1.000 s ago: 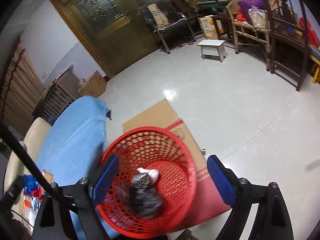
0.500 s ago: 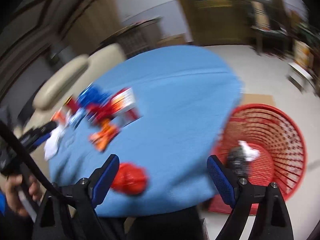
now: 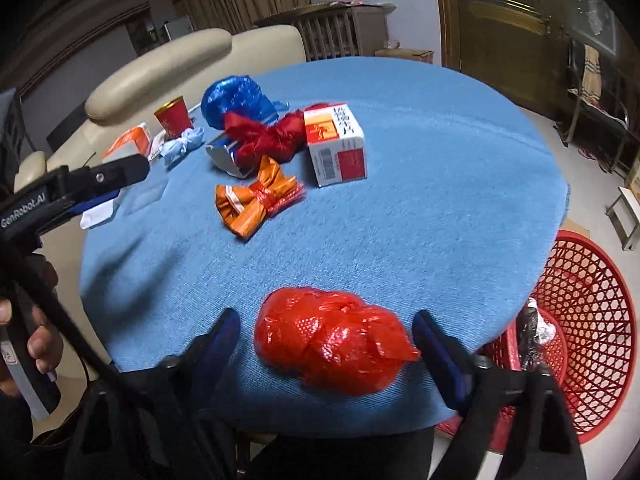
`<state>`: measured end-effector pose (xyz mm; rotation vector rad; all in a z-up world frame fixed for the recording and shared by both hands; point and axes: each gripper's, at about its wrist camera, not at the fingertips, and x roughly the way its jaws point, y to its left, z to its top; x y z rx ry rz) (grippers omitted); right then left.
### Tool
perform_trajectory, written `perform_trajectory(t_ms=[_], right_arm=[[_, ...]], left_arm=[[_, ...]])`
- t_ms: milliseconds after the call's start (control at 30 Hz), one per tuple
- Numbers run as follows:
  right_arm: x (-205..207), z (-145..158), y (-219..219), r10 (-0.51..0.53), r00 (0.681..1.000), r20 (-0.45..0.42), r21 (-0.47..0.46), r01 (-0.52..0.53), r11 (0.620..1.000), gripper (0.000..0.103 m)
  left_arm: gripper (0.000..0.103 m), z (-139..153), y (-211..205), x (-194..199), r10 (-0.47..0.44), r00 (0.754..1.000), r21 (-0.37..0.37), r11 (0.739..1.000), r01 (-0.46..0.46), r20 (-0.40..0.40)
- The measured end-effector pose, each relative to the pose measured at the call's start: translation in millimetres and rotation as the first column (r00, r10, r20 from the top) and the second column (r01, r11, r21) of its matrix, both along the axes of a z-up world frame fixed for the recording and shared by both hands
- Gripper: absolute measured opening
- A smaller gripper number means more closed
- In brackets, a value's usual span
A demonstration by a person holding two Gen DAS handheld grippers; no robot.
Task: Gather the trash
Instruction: 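Grasp the orange wrapper with the left gripper while the right grasps the red mesh bag, then hold the orange wrapper and red mesh bag and turn toward the wastebasket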
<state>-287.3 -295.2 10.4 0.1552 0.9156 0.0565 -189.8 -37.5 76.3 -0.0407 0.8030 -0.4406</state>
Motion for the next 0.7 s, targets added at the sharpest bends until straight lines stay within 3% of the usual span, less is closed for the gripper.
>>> perform_trajectory(t_ms=[267, 500, 600, 700], right_arm=[[-7, 7, -21, -0.085, 0.995, 0.045, 0.050, 0.083, 0.995, 0.067], [-15, 18, -41, -0.143, 0.987, 0.072, 0.077, 0.138, 0.987, 0.067], [-17, 19, -44, -0.153, 0.985, 0.074, 0.086, 0.147, 0.985, 0.067], [-17, 19, -44, -0.155, 0.985, 0.074, 0.091, 0.148, 0.985, 0.066]], left_arm=[[0.087, -11, -48, 12, -0.096, 0.995, 0.060, 0.993, 0.097, -0.016], [0.086, -42, -89, 28, -0.130, 0.989, 0.170, 0.976, 0.139, -0.064], [0.035, -52, -92, 33, -0.142, 0.984, 0.192, 0.968, 0.161, -0.108], [0.032, -48, -87, 30, -0.141, 0.985, 0.186, 0.970, 0.158, -0.100]])
